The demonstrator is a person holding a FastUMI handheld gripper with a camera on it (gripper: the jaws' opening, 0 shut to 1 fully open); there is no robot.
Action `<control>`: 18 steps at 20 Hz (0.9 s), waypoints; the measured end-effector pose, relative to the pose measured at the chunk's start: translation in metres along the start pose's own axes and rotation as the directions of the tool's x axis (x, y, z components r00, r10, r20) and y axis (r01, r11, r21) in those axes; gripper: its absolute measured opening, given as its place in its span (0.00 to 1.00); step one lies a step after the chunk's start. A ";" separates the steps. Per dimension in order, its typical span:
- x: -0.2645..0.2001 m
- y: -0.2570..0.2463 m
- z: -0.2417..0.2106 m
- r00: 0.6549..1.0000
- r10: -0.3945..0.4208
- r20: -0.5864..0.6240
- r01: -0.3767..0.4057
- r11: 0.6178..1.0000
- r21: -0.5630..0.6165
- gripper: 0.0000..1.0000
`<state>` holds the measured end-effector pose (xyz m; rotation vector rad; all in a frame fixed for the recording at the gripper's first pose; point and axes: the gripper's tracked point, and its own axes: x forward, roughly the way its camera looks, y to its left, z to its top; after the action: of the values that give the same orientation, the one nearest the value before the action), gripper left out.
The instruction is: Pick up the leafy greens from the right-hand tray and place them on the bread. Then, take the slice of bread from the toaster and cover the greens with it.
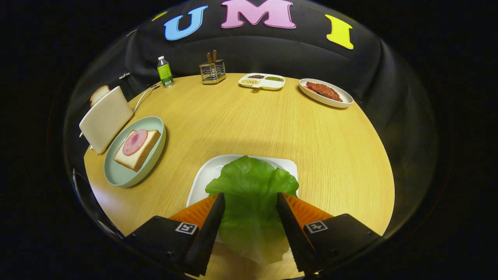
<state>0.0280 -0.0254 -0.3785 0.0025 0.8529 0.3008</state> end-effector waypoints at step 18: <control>-0.004 0.010 0.009 0.996 0.018 -0.082 -0.014 0.999 0.048 0.06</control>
<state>0.0293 -0.0160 -0.3685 0.0408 0.9420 0.2970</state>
